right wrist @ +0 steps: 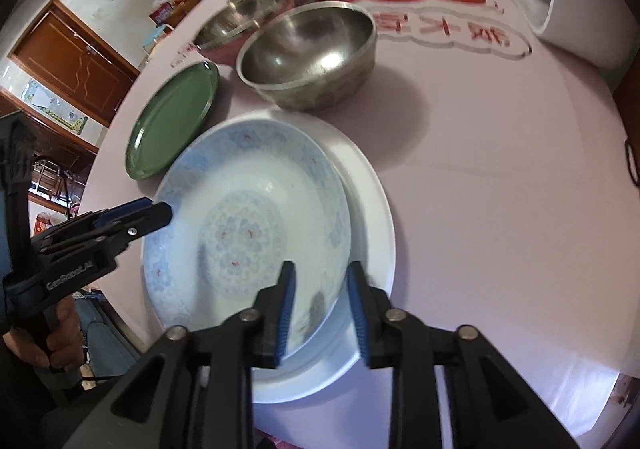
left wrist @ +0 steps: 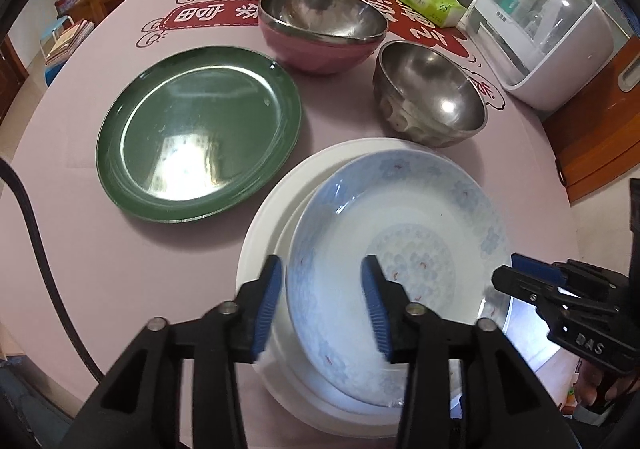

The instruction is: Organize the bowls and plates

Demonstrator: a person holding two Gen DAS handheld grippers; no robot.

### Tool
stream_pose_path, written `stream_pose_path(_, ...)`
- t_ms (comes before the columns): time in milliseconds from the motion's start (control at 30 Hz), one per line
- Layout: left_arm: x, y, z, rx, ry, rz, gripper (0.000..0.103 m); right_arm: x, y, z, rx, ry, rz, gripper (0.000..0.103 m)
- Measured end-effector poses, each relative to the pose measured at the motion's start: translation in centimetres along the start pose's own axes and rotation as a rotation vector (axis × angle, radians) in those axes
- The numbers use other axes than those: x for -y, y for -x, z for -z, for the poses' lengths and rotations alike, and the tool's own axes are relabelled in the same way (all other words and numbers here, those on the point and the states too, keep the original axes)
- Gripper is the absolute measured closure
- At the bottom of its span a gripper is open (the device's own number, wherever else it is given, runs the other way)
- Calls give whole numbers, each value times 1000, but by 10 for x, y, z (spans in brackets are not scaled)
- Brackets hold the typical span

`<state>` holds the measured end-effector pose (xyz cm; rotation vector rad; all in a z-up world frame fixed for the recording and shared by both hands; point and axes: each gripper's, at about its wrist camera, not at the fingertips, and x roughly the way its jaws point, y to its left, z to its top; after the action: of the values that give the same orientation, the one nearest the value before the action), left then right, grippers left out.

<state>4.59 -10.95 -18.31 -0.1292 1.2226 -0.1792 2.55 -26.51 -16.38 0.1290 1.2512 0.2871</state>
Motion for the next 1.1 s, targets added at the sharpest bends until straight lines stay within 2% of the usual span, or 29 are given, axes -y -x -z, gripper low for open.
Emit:
stream_pose_path(67,1,1,-4,19,-17,2,52,-4,7,-2,41,11,5,58)
stream_pose_path(133,3,6,-8,45,-37,6,44,-9,13,-4,79,23,16,55)
stream_pose_path(267,1,19,-18,95,-66,24,36,-23,20,-9,139,40,34,53)
stream_pose_path(433,-12,37,-27,120,-99,58,19,-43,27,-19,213,33,21,40)
stream_pose_path(600,-27,55,-40,128,-147,59,18,-62,30,-30,265,-7,10,37)
stream_pose_path(767,-46,73,-54,138,-207,39,16,-84,30,-37,320,-61,-13,28)
stream_pose_path(1100,-89,86,-76,121,-295,24,15,-129,12,-47,367,-164,-32,26)
